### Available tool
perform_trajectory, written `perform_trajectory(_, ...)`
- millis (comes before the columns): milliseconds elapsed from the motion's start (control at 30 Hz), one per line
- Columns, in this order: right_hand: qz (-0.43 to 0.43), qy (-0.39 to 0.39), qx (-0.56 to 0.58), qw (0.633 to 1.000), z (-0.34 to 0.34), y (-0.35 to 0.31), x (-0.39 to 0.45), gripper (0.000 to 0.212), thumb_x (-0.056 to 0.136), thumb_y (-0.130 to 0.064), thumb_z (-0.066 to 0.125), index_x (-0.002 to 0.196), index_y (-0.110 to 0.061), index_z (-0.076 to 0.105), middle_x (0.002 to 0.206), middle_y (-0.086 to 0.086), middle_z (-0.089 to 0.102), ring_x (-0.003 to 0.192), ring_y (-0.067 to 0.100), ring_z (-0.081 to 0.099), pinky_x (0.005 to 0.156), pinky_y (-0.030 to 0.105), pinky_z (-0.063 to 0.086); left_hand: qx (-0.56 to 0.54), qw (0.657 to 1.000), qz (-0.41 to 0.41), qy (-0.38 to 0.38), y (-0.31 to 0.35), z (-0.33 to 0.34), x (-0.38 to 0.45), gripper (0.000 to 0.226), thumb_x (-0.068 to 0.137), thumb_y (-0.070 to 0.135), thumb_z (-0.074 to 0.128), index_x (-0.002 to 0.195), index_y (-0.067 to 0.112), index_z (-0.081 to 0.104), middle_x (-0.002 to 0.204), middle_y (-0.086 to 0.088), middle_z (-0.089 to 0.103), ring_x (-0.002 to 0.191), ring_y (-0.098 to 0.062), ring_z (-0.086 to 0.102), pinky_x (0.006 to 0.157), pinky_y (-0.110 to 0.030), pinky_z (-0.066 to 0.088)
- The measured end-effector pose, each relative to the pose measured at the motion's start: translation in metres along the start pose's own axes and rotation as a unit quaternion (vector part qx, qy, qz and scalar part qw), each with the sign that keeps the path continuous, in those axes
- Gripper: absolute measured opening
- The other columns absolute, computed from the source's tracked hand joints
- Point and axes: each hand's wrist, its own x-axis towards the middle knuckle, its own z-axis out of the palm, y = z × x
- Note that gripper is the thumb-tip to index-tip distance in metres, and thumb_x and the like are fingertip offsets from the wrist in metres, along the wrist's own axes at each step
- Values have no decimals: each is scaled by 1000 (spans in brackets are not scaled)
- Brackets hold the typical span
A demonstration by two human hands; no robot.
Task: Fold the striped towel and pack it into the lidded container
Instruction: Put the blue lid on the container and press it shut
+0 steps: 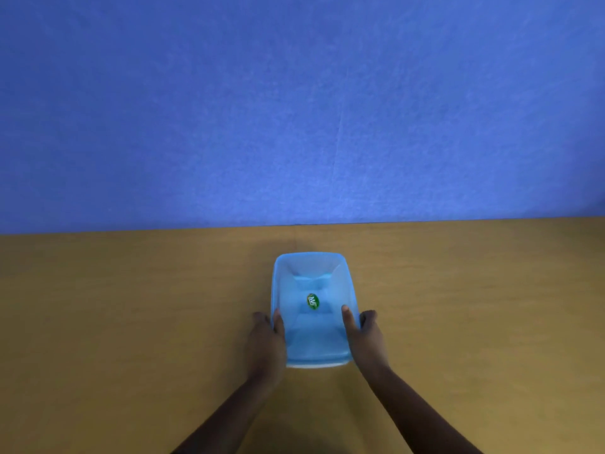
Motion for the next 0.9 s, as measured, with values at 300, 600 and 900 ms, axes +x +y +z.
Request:
perform_trajectory(300, -6, 1, 7, 1000, -2, 6, -13, 37, 86, -54, 52, 73, -22, 38, 66, -2, 51, 60, 15, 53, 52, 33, 43, -35, 998, -26, -38, -6, -2, 4, 30, 94, 34, 42, 81, 7, 42, 90, -24, 63, 87, -40, 60, 68, -38, 39)
perform_trajectory(600, 18, -65, 123, 990, 16, -11, -11, 37, 91, -45, 49, 75, -13, 41, 78, 6, 48, 70, 18, 56, 38, 23, 49, -156, 984, -38, -75, -29, -24, 18, 41, 91, 29, 54, 61, 3, 41, 54, -11, 41, 40, -21, 45, 41, -25, 37)
perform_trajectory(900, -24, -158, 131, 978, 50, -55, -1, 33, 91, -38, 54, 78, -12, 38, 75, 2, 44, 59, 14, 56, 38, 20, 49, -284, 954, -99, -6, -48, -45, 46, 36, 90, 32, 56, 76, 0, 46, 72, -16, 42, 74, -25, 45, 66, -42, 37)
